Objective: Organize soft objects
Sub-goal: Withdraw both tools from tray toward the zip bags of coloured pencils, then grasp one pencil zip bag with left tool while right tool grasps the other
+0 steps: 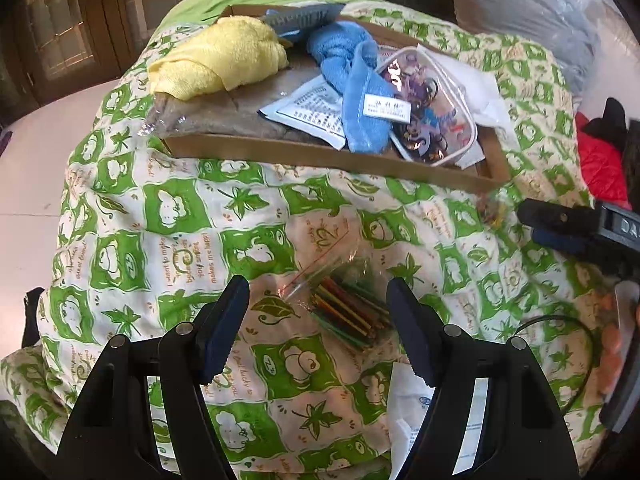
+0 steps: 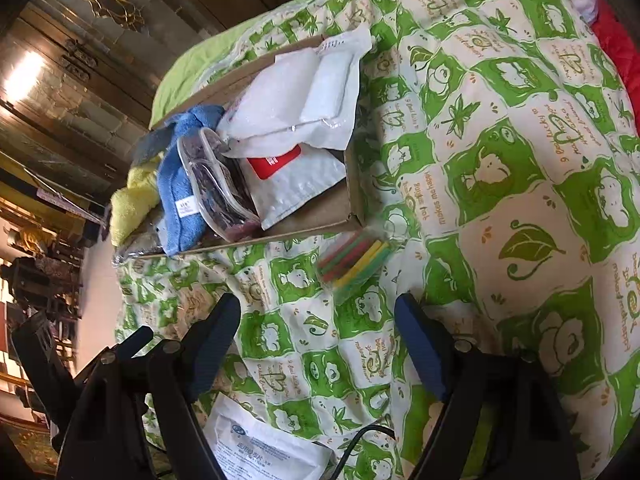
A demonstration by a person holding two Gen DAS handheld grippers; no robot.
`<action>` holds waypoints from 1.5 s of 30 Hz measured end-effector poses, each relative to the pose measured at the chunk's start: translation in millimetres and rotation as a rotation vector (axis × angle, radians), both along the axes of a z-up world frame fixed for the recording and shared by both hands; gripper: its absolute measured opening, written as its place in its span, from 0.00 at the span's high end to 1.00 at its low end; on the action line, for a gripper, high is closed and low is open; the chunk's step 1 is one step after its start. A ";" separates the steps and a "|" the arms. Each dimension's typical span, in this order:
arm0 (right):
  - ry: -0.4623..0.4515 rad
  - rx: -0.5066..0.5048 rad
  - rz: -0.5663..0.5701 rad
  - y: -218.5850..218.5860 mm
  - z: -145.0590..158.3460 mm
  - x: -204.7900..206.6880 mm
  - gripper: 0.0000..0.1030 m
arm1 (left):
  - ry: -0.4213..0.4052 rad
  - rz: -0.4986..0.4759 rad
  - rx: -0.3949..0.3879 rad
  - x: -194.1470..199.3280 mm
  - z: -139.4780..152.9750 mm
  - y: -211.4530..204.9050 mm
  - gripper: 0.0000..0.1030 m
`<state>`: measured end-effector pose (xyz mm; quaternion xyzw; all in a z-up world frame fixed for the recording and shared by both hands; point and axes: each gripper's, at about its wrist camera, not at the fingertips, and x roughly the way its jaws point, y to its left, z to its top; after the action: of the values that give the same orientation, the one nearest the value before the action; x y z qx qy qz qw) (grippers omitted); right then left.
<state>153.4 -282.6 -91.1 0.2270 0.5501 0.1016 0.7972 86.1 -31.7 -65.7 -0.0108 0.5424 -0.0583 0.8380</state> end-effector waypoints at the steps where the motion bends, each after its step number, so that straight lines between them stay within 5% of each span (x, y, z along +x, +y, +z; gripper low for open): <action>1: 0.010 -0.018 0.003 2.6 -2.2 3.6 0.23 | 0.001 -0.003 0.006 0.4 -1.1 -2.4 0.30; 7: 0.054 -0.103 0.008 17.2 -17.0 29.5 0.34 | 0.002 -0.014 0.029 0.5 -4.4 -7.3 0.30; 12: 0.080 -0.141 0.000 17.6 -34.2 38.7 0.69 | 0.007 -0.012 0.029 2.1 -6.7 -6.6 0.30; 16: 0.055 -0.120 0.035 22.5 -32.3 25.2 0.79 | 0.007 -0.003 0.027 2.7 -7.2 -6.9 0.30; 24: 0.023 -0.054 0.200 71.0 -35.5 -15.6 0.81 | 0.012 0.055 0.022 1.6 -9.4 -4.0 0.30; 28: 0.020 -0.084 0.207 79.6 -36.4 -10.3 0.80 | 0.017 0.110 0.002 4.3 -17.1 -11.8 0.30; 33: 0.024 -0.081 0.203 75.2 -38.4 -12.4 0.80 | 0.048 0.072 0.076 4.5 -33.4 -29.0 0.30; 38: 0.021 -0.074 0.201 71.6 -40.9 -16.4 0.80 | 0.062 0.109 0.005 2.2 -29.8 -6.7 0.31; 42: 0.021 -0.066 0.195 65.7 -41.3 -15.5 0.80 | 0.053 0.120 0.019 2.6 -28.0 3.9 0.46; 45: 0.016 -0.069 0.197 67.5 -40.1 -14.9 0.80 | 0.032 0.082 0.060 1.8 -27.4 1.1 0.70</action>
<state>138.5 -215.1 -131.2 0.1450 0.5794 0.1585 0.7862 87.9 -30.6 -93.1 -0.0091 0.5561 -0.0075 0.8310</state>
